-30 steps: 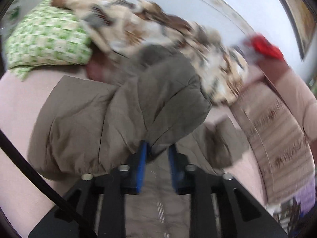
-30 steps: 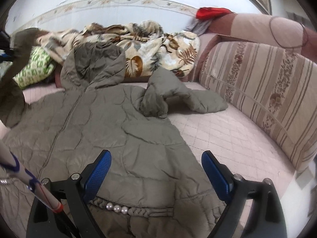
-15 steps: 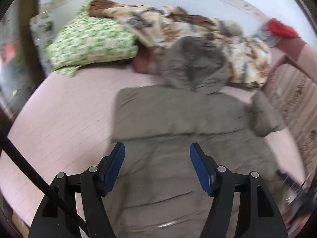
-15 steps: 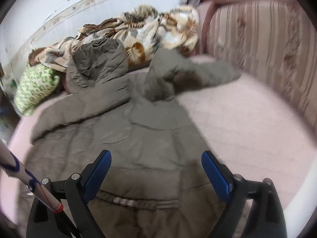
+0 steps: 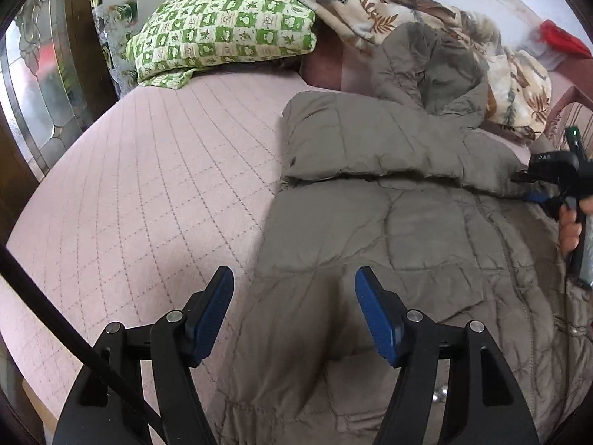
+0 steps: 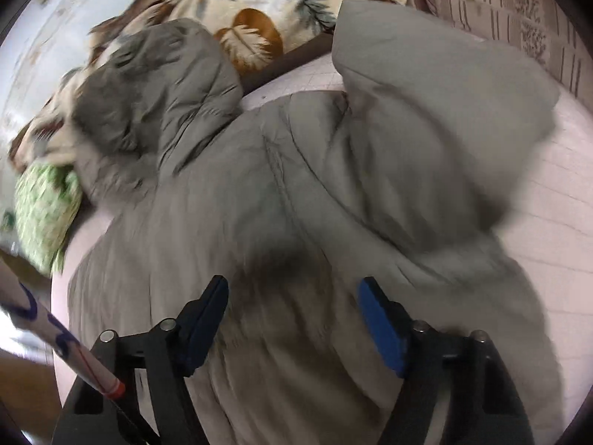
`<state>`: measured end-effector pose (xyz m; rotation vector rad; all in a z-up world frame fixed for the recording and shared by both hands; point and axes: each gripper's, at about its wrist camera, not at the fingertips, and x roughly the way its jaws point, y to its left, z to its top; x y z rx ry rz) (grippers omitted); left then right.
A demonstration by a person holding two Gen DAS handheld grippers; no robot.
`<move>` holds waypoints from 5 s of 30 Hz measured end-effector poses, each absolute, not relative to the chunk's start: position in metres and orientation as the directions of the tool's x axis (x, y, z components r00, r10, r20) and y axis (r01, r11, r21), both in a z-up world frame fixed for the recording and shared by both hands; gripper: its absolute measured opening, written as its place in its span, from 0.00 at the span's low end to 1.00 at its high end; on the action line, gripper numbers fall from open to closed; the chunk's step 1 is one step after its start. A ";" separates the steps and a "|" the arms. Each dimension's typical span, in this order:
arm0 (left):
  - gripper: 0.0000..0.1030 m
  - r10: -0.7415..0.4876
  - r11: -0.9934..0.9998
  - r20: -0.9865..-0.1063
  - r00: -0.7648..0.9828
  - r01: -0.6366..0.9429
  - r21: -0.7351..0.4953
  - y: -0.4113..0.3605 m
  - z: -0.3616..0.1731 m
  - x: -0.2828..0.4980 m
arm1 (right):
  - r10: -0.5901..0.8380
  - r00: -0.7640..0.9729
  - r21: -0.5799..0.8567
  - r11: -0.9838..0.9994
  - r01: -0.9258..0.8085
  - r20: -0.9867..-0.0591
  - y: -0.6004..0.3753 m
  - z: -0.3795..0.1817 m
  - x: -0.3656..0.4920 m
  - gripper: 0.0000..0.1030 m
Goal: Fold large clothes
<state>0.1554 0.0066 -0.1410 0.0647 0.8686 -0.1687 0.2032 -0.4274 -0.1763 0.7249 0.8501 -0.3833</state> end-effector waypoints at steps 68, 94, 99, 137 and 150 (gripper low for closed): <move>0.99 -0.082 0.996 -0.688 0.721 0.077 -0.038 0.020 -0.119 0.125 | -0.488 0.694 0.031 0.807 0.590 -0.530 -0.476 0.076 0.137 0.06; 0.98 0.052 0.982 -0.663 0.747 -0.161 -0.104 0.129 -0.086 0.151 | -0.048 0.618 -0.082 0.996 -0.027 -0.784 -0.141 -0.113 0.237 0.29; 0.99 -0.002 0.975 -0.688 0.726 -0.152 -0.163 0.133 -0.091 0.155 | -0.106 0.706 -0.082 0.994 0.068 -0.700 -0.148 -0.075 0.239 0.29; 0.98 -0.251 0.936 -0.714 0.653 -0.025 -0.352 0.114 -0.106 0.156 | -0.131 0.664 -0.069 0.991 0.118 -0.737 -0.215 -0.077 0.127 0.40; 0.98 -0.228 0.959 -0.731 0.643 0.017 -0.283 0.090 -0.108 0.141 | -0.187 0.597 0.036 0.939 0.341 -0.780 -0.308 -0.115 0.019 0.41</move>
